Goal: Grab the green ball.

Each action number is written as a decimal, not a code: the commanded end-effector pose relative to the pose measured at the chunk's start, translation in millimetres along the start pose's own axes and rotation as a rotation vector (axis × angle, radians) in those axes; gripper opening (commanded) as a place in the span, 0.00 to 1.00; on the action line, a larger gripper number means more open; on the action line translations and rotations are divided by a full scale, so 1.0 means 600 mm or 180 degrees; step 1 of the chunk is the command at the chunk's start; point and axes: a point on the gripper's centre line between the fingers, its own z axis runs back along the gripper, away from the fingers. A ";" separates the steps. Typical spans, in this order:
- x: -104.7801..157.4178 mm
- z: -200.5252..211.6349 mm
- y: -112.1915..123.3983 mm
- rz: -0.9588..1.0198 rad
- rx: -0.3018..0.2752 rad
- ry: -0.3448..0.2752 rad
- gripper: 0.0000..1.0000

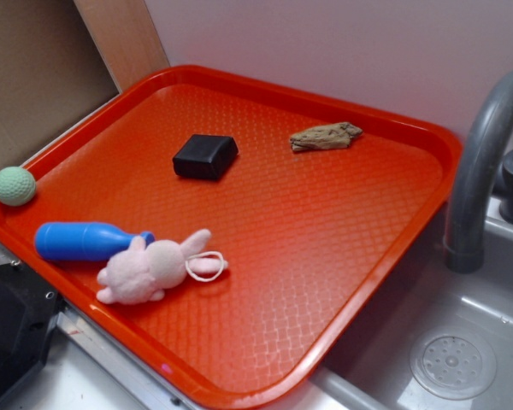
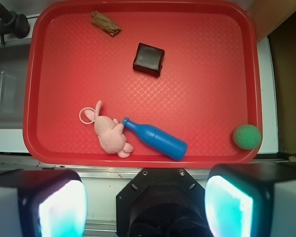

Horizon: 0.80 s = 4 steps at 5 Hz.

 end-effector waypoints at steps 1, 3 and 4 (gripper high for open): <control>0.000 0.000 0.000 0.0000 0.0000 0.0000 1.00; 0.118 -0.127 0.088 -0.0755 0.0495 -0.0022 1.00; 0.127 -0.184 0.137 -0.1250 0.0571 0.0097 1.00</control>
